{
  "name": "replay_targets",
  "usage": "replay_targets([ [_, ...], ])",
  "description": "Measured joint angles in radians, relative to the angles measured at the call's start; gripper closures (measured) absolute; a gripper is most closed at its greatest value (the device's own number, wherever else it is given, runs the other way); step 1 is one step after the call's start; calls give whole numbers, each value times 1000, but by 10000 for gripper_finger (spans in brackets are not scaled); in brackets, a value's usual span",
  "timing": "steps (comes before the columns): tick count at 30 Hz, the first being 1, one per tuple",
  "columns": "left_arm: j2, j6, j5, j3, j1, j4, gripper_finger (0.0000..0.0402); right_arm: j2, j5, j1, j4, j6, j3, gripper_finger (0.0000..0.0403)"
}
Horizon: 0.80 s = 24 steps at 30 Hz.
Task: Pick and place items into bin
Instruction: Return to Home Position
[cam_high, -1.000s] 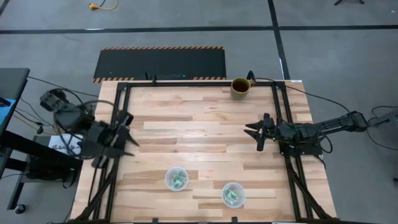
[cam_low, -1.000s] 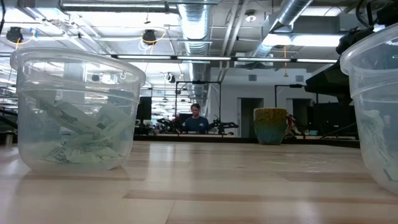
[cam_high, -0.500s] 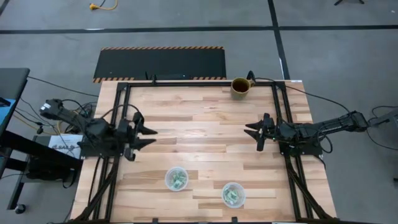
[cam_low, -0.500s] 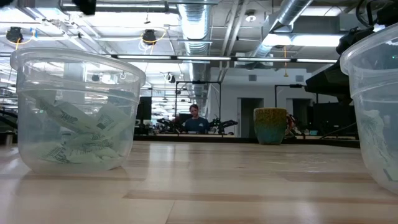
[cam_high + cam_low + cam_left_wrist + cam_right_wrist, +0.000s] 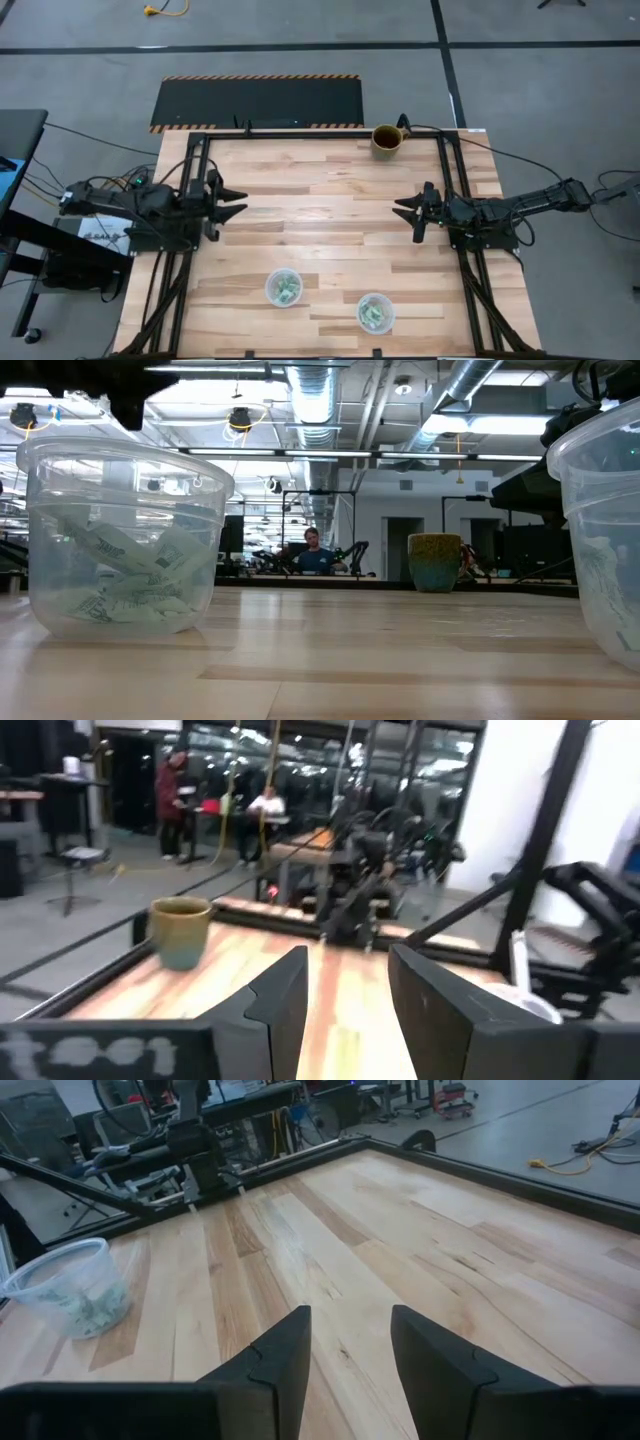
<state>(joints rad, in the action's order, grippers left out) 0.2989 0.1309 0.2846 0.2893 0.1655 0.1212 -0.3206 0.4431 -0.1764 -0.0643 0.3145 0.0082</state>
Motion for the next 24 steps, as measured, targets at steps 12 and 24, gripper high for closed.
replay_targets([
  [12,-9,16,-32,-52,-120,-5,272,0,0,0,0,0,0,270],
  [24,-78,123,-11,-278,-157,215,272,0,0,0,0,0,0,269],
])
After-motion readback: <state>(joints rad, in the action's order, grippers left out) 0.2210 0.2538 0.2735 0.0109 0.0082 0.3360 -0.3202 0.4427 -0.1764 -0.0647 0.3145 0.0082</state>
